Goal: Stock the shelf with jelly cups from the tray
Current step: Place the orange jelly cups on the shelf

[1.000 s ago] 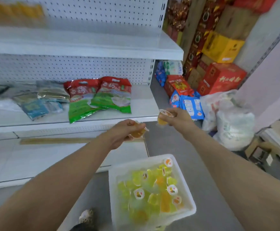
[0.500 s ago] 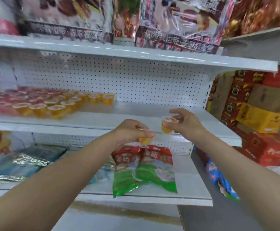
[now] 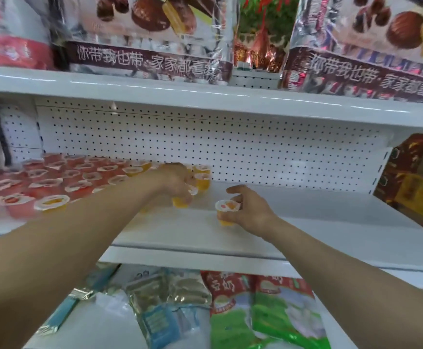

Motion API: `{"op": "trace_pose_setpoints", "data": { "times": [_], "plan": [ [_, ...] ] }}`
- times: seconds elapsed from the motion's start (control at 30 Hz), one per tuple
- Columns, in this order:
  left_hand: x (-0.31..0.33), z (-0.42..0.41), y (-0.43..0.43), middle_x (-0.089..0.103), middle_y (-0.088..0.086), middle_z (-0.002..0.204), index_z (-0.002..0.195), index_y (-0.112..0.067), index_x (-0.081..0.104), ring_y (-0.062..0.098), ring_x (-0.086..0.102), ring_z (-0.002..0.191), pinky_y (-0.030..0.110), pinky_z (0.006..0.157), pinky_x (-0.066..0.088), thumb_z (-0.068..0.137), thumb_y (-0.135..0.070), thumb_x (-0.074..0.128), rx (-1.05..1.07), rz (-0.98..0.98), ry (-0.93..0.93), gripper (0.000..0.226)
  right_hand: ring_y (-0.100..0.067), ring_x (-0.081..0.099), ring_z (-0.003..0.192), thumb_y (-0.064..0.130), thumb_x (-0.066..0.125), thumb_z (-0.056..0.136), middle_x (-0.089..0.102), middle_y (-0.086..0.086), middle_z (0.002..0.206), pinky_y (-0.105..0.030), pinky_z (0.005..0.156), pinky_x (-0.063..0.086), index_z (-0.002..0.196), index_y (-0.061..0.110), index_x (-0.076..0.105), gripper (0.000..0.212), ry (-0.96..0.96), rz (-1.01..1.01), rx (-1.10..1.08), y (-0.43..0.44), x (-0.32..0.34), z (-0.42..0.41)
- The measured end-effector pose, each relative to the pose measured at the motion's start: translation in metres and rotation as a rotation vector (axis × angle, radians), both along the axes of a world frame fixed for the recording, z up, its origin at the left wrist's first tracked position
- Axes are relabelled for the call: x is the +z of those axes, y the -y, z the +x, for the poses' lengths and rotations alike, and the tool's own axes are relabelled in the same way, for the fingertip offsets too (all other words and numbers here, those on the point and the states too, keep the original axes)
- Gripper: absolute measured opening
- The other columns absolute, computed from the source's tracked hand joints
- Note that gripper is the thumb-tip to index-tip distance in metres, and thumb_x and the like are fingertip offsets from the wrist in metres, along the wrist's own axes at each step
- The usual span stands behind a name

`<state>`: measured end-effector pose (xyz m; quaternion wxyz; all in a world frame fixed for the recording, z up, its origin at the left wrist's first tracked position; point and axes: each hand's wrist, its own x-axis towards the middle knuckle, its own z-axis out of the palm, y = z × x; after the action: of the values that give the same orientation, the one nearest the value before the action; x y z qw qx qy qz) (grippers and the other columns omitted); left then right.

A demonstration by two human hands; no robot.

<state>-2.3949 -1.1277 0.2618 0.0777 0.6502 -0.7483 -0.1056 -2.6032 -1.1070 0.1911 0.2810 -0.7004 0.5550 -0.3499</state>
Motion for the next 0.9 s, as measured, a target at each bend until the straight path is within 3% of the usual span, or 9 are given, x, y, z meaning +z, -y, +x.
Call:
{"op": "trace_pose_setpoints", "data": {
  "times": [0.1,0.17,0.27,0.37,0.5,0.57,0.73,0.9],
  "plan": [
    [-0.007,0.016,0.025,0.064,0.006,0.112,0.122,-0.010,0.060,0.022,0.062,0.095,0.026,0.068,0.045,0.079,-0.034,0.075,0.010,0.030,0.133,0.052,-0.018,0.060,0.101,0.028,0.084,0.075,0.059,0.002,0.109,-0.024,0.083,0.046,0.131,0.021,0.050,0.067,-0.042,-0.009,-0.023,0.023,-0.002,0.024],
    [-0.012,0.022,0.038,0.063,0.007,0.111,0.123,-0.009,0.058,0.022,0.063,0.096,0.028,0.068,0.047,0.079,-0.033,0.074,0.005,0.051,0.159,0.053,-0.015,0.058,0.095,0.026,0.082,0.077,0.056,0.007,0.100,-0.021,0.078,0.043,0.131,0.019,0.050,0.063,-0.078,-0.028,-0.032,0.038,-0.002,0.038],
    [-0.017,0.026,0.051,0.061,0.006,0.105,0.125,-0.008,0.056,0.021,0.059,0.091,0.028,0.068,0.045,0.078,-0.028,0.074,-0.013,0.018,0.152,0.054,-0.012,0.056,0.094,0.023,0.080,0.078,0.057,0.004,0.110,-0.023,0.077,0.047,0.132,0.020,0.050,0.061,-0.108,-0.028,-0.049,0.055,0.001,0.052],
    [-0.020,0.031,0.062,0.062,0.005,0.117,0.127,-0.015,0.053,0.022,0.059,0.099,0.027,0.076,0.048,0.078,-0.039,0.075,-0.031,-0.026,0.159,0.059,-0.014,0.056,0.099,0.021,0.078,0.078,0.058,0.001,0.118,-0.027,0.085,0.049,0.133,0.022,0.049,0.062,-0.137,-0.018,-0.080,0.070,0.002,0.061],
    [-0.025,0.039,0.076,0.064,0.003,0.116,0.117,-0.015,0.062,0.025,0.055,0.107,0.038,0.089,0.052,0.068,-0.053,0.078,-0.005,-0.080,0.181,0.064,-0.021,0.058,0.114,0.021,0.078,0.078,0.060,-0.002,0.120,-0.035,0.098,0.049,0.132,0.019,0.049,0.062,-0.160,-0.002,-0.110,0.086,0.000,0.071],
    [-0.026,0.039,0.080,0.065,0.003,0.113,0.116,-0.015,0.064,0.025,0.055,0.105,0.038,0.088,0.053,0.068,-0.052,0.078,0.002,-0.075,0.179,0.063,-0.022,0.058,0.114,0.020,0.077,0.078,0.058,-0.001,0.114,-0.036,0.098,0.049,0.132,0.017,0.049,0.060,-0.159,-0.001,-0.120,0.091,-0.002,0.073],
    [-0.030,0.038,0.083,0.064,0.004,0.116,0.119,-0.015,0.063,0.025,0.054,0.106,0.038,0.085,0.054,0.070,-0.050,0.077,0.033,-0.074,0.188,0.062,-0.017,0.057,0.110,0.022,0.076,0.080,0.059,0.000,0.118,-0.023,0.090,0.046,0.132,0.017,0.047,0.059,-0.202,0.000,-0.123,0.098,-0.001,0.075],
    [-0.021,0.023,0.069,0.054,0.005,0.129,0.133,-0.018,0.051,0.028,0.044,0.124,0.043,0.098,0.047,0.069,-0.057,0.078,0.079,-0.071,0.178,0.080,-0.018,0.055,0.117,0.033,0.082,0.070,0.053,0.000,0.126,-0.036,0.098,0.049,0.133,0.024,0.047,0.072,-0.223,-0.021,-0.136,0.084,0.006,0.057]
  ]
}}
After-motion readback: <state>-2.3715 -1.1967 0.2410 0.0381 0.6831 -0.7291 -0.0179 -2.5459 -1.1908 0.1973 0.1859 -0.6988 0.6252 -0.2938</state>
